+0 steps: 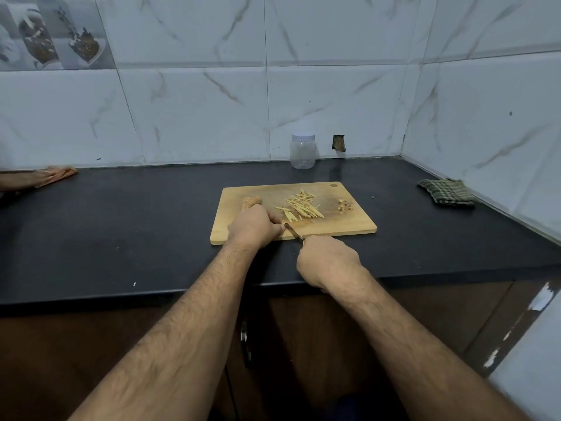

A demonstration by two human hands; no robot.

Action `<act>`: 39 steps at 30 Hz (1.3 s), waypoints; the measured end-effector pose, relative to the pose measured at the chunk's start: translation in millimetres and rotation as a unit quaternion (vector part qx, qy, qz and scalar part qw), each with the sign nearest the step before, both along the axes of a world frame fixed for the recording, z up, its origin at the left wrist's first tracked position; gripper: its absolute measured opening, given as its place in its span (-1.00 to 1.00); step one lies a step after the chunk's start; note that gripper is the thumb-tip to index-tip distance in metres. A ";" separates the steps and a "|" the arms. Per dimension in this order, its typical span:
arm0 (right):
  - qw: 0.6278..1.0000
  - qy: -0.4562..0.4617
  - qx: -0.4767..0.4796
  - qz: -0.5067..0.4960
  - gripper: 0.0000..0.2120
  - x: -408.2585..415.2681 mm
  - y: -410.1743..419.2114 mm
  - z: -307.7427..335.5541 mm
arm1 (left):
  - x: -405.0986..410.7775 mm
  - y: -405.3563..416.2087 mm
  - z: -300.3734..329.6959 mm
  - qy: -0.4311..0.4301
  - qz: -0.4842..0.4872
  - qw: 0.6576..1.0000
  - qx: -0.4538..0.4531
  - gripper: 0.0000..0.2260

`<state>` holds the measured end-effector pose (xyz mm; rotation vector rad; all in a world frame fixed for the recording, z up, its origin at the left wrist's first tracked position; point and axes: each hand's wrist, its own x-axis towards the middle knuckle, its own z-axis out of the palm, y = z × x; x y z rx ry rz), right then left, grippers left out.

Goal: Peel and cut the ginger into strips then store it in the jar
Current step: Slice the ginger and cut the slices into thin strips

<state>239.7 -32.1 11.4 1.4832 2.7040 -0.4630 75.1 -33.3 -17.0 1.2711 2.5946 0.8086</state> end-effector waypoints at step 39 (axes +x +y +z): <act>1.000 0.007 -0.012 0.014 -0.77 -20.0 3.8 6.8 | -9.0 5.0 -10.7 -0.056 0.010 0.997 0.047 -0.89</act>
